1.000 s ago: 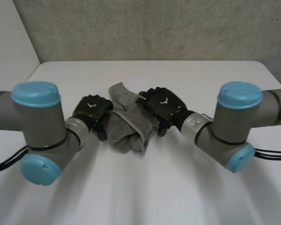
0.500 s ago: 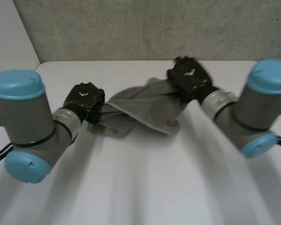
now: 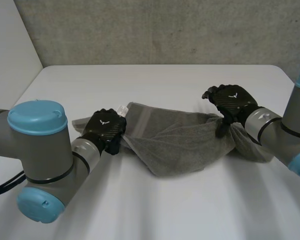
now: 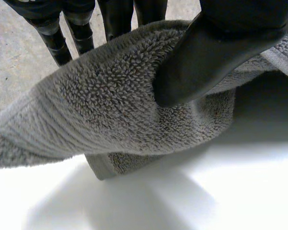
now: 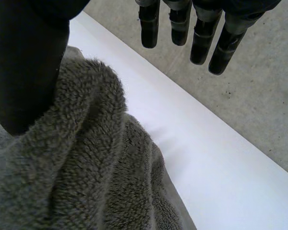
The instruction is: Fold the towel.
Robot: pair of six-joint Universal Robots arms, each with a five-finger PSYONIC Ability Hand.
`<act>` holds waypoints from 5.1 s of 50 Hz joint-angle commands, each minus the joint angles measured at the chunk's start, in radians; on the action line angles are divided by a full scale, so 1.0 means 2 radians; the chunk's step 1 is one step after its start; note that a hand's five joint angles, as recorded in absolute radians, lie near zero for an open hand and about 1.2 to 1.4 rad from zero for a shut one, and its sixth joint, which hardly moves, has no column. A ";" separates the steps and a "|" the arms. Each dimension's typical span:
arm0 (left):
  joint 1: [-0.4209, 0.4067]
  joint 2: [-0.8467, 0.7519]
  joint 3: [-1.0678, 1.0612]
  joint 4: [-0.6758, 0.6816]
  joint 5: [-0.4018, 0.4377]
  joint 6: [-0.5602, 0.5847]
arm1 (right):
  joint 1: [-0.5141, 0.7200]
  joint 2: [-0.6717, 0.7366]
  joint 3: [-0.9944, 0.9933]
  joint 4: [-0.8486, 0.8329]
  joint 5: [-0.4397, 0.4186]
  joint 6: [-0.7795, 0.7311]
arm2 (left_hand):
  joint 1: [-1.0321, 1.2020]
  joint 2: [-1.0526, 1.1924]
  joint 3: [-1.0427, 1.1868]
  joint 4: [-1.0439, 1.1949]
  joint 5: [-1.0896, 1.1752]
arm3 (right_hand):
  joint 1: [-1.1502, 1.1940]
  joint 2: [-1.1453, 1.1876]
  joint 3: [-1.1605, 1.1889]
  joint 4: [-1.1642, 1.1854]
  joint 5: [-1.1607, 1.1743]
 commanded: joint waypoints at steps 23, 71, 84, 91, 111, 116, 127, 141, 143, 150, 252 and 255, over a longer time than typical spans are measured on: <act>0.000 0.073 0.061 -0.021 0.001 -0.028 | -0.034 -0.211 0.258 0.063 -0.048 -0.038 | 0.051 0.037 -0.026 -0.029 0.026 | -0.038 -0.038 -0.022 -0.038 -0.030; 0.031 0.222 -0.018 -0.019 0.009 -0.074 | -0.010 -0.187 -0.006 0.056 -0.077 0.039 | 0.051 0.037 -0.026 -0.029 0.026 | 0.573 0.573 -0.022 -0.038 0.581; 0.032 0.149 -0.027 -0.014 0.008 -0.078 | 0.017 0.117 -0.216 0.065 -0.005 -0.019 | 0.051 0.037 -0.026 -0.029 0.026 | 0.573 0.573 -0.022 -0.038 0.581; 0.025 0.100 -0.019 -0.014 0.008 -0.078 | 0.037 0.119 -0.196 0.040 0.094 -0.070 | 0.051 0.037 -0.026 -0.029 0.026 | -0.038 -0.038 -0.022 -0.038 -0.030; 0.026 0.098 -0.017 -0.013 0.007 -0.078 | 0.038 -0.115 0.124 -0.038 0.034 -0.049 | 0.051 0.037 -0.026 -0.029 0.026 | -0.038 -0.038 -0.022 -0.038 -0.030; 0.024 0.100 -0.021 -0.013 0.008 -0.077 | 0.038 -0.114 0.164 -0.046 0.018 -0.045 | 0.051 0.037 -0.026 -0.029 0.026 | -0.038 -0.038 -0.022 -0.038 -0.030; 0.012 0.096 -0.032 -0.013 0.007 -0.076 | 0.044 -0.012 0.116 -0.117 -0.013 -0.032 | 0.051 0.037 -0.026 -0.029 0.026 | 0.039 0.039 -0.022 -0.038 0.047; 0.033 0.101 -0.041 -0.018 0.009 -0.072 | 0.008 -0.028 0.118 -0.106 -0.079 -0.034 | 0.051 0.037 -0.026 -0.029 0.026 | 0.573 0.573 -0.022 -0.038 0.581; 0.040 0.102 -0.044 -0.018 0.010 -0.072 | 0.004 -0.041 0.130 -0.096 -0.091 -0.034 | 0.051 0.037 -0.026 -0.029 0.026 | 0.573 0.573 -0.022 -0.038 0.581; 0.050 0.100 -0.055 -0.020 0.040 -0.072 | -0.021 -0.074 0.156 -0.004 -0.156 -0.064 | 0.051 0.037 -0.026 -0.029 0.026 | 0.573 0.573 -0.022 -0.038 0.581; 0.056 0.070 -0.046 0.104 0.080 -0.028 | -0.071 0.077 -0.038 0.016 -0.073 0.225 | -0.560 -0.573 -0.026 -0.029 -0.585 | 0.062 0.062 -0.022 -0.038 0.070; 0.056 0.070 -0.048 0.104 0.080 -0.028 | -0.069 0.081 -0.037 0.016 -0.074 0.225 | -0.560 -0.573 -0.026 -0.029 -0.585 | 0.079 0.078 -0.022 -0.038 0.087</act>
